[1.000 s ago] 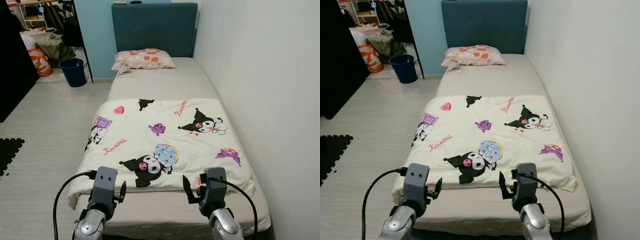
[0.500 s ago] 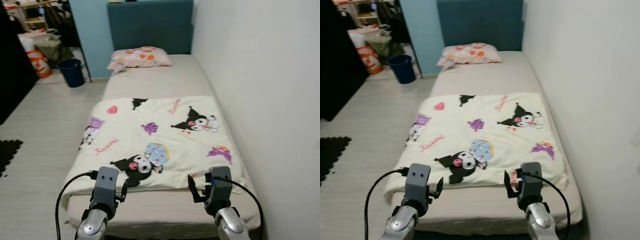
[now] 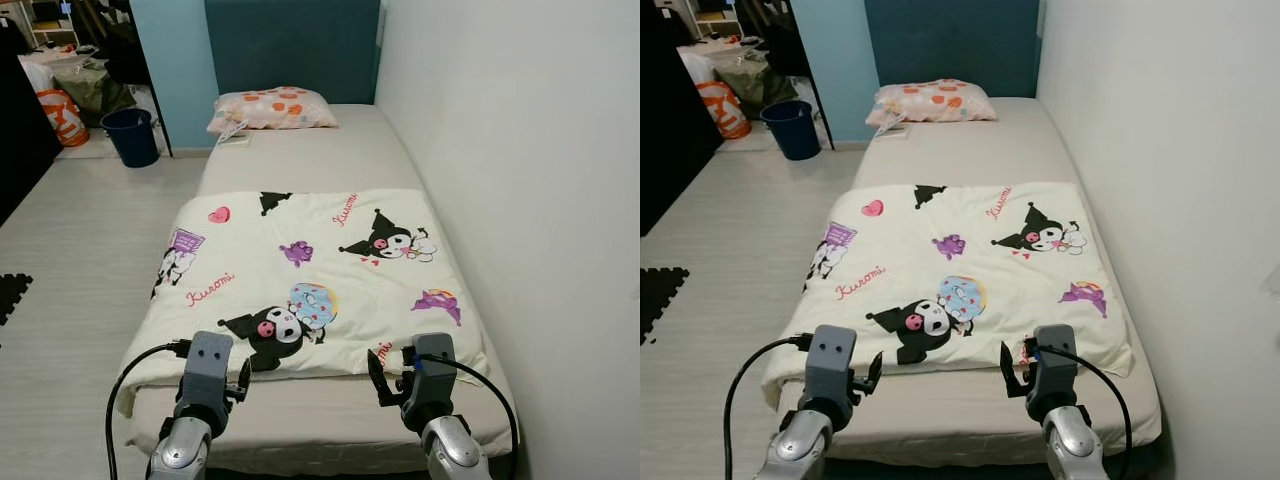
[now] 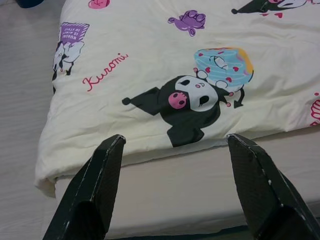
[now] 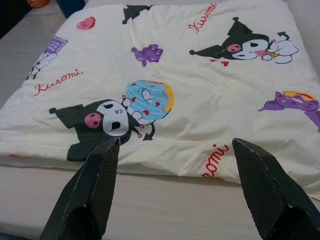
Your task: Clean up the room
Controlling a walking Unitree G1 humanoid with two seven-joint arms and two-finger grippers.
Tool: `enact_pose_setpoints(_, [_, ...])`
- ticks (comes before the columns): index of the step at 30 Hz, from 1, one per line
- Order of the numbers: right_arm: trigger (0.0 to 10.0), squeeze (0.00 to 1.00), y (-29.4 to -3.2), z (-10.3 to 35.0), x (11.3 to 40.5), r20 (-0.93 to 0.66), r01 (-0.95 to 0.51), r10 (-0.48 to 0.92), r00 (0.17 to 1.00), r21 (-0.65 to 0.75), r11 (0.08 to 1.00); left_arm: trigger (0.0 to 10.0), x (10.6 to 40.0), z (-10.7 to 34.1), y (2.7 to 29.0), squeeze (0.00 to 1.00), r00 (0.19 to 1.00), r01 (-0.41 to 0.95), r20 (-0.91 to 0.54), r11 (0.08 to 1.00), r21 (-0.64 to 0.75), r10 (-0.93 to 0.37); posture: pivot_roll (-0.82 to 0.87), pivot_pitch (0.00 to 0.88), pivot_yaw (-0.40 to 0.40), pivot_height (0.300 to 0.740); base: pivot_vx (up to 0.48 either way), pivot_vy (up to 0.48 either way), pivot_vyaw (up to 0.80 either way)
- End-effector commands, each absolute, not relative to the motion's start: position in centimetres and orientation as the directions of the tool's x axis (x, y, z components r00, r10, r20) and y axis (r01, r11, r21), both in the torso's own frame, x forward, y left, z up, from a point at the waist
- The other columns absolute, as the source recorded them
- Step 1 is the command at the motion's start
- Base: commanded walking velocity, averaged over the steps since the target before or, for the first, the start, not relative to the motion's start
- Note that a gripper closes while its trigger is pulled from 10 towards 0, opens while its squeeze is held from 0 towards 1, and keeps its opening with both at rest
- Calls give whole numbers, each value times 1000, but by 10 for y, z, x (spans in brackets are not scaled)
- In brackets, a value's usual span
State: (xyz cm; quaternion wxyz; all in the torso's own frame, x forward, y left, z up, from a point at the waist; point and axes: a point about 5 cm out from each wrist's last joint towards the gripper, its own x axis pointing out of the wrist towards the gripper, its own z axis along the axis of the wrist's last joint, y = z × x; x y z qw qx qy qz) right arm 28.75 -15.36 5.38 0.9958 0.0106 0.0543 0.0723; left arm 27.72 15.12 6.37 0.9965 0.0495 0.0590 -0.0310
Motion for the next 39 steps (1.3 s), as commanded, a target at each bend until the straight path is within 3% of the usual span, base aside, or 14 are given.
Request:
enact_pose_setpoints(1, [10000,0,-154,52,285,-108,-137,139,984,19,990,10000,273,57,156,0,988,56,-146,993,100,-41,-72,126,15,740,0,0,0])
enact_pose_setpoints(19, [10000,0,-154,52,285,-106,-139,139,985,14,990,10000,273,60,156,0,992,47,-119,995,86,-36,-75,115,17,740,0,0,0])
enact_pose_setpoints(39, [10000,0,-153,50,283,-114,-145,147,983,22,989,10000,270,65,154,0,995,58,-82,996,72,-52,-73,125,17,740,338,0,0])
